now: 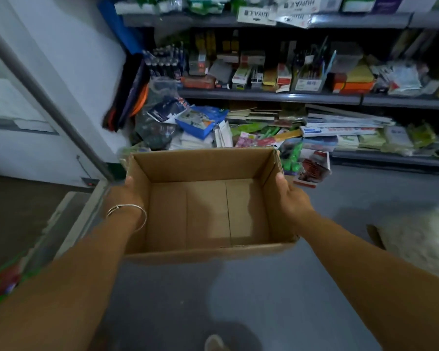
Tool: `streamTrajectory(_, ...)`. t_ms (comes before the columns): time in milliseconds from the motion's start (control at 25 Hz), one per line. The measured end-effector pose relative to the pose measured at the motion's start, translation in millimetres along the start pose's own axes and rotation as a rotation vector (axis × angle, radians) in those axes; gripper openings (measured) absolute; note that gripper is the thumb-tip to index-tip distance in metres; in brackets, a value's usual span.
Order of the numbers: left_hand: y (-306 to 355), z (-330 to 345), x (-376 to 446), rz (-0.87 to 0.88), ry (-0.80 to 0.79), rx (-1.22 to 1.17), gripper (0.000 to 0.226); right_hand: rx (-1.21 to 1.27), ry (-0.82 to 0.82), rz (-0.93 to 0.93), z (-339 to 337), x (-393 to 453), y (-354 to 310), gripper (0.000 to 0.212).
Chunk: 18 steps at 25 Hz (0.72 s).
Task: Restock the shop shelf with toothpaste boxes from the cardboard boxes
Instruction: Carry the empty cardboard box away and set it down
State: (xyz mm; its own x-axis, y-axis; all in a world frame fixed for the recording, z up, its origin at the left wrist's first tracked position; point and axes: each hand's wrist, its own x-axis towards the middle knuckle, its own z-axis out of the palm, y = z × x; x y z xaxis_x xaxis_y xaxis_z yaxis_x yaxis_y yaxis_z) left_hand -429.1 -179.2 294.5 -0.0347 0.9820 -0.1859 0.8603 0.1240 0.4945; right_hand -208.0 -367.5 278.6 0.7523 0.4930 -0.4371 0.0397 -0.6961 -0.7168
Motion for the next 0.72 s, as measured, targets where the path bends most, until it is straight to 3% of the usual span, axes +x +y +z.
streamTrajectory(160,53.0,25.6,105.0,0.002,-0.002,0.059,0.05,0.035,-0.02,0.017,45.5,103.3,-48.1,0.062)
streamTrajectory(360,105.1,96.1,239.7,0.053,-0.013,0.167,0.037,0.013,-0.017,0.061,108.2,248.4,-85.3,0.061)
streamTrajectory(520,108.7,174.6,337.0,0.072,-0.051,0.223,0.037,0.041,0.013,0.067,161.0,345.7,-88.1,0.053)
streamTrajectory(720,80.8,291.5,435.4,0.103,-0.102,0.25,0.038,0.133,0.054,0.141,257.3,455.4,-44.2,0.052)
